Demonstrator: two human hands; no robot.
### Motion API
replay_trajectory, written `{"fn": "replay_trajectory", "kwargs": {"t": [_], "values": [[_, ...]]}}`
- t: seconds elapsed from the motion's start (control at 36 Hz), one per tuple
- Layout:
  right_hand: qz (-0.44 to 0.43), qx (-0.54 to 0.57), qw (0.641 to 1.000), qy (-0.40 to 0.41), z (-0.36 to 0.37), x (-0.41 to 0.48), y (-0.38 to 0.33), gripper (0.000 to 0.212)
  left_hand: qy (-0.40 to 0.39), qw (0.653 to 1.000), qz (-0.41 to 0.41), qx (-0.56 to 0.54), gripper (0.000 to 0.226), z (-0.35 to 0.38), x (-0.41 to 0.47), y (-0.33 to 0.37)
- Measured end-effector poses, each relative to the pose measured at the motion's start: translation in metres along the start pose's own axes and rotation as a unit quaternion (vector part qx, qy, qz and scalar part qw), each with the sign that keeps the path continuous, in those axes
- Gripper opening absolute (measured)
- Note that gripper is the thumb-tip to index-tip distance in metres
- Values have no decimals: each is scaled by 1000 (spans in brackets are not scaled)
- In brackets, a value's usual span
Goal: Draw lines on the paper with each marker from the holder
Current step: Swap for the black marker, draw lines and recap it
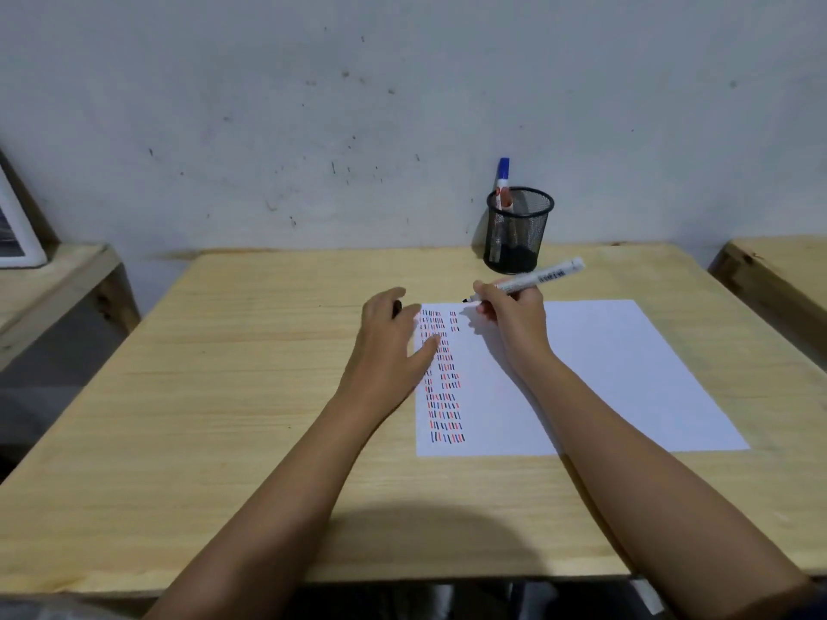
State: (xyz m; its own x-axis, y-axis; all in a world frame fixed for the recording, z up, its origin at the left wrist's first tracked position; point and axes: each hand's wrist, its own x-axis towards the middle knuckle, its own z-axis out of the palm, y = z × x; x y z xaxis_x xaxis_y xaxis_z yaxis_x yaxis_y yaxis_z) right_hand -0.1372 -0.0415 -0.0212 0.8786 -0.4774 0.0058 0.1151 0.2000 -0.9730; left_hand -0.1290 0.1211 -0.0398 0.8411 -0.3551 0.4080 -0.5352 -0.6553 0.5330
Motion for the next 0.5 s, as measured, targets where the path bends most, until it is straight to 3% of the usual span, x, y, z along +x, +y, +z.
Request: {"fn": "replay_trajectory", "kwargs": {"t": [0.06,0.11,0.22,0.31,0.36,0.42,0.5], "values": [[11,50,999,0,0,-1,-4,15,49,999,-21,8,47,-6,9,-1],[22,91,996,-8,0,0,-9,2,31,998,-50,8,48,-8,18,-4],[17,120,993,-12,0,3,-19,17,-36,995,-94,-5,45,-8,29,-6],[21,135,990,-19,-3,5,-29,14,-29,994,-107,3,29,-8,38,-6],[23,146,989,-29,-5,6,-35,12,1,990,-129,-51,21,-9,42,-3],[21,154,987,-38,-7,4,-42,10,51,961,-188,-198,13,-10,43,6],[11,159,986,-52,-7,0,-51,10,79,864,-265,-420,7,-12,44,21]]}}
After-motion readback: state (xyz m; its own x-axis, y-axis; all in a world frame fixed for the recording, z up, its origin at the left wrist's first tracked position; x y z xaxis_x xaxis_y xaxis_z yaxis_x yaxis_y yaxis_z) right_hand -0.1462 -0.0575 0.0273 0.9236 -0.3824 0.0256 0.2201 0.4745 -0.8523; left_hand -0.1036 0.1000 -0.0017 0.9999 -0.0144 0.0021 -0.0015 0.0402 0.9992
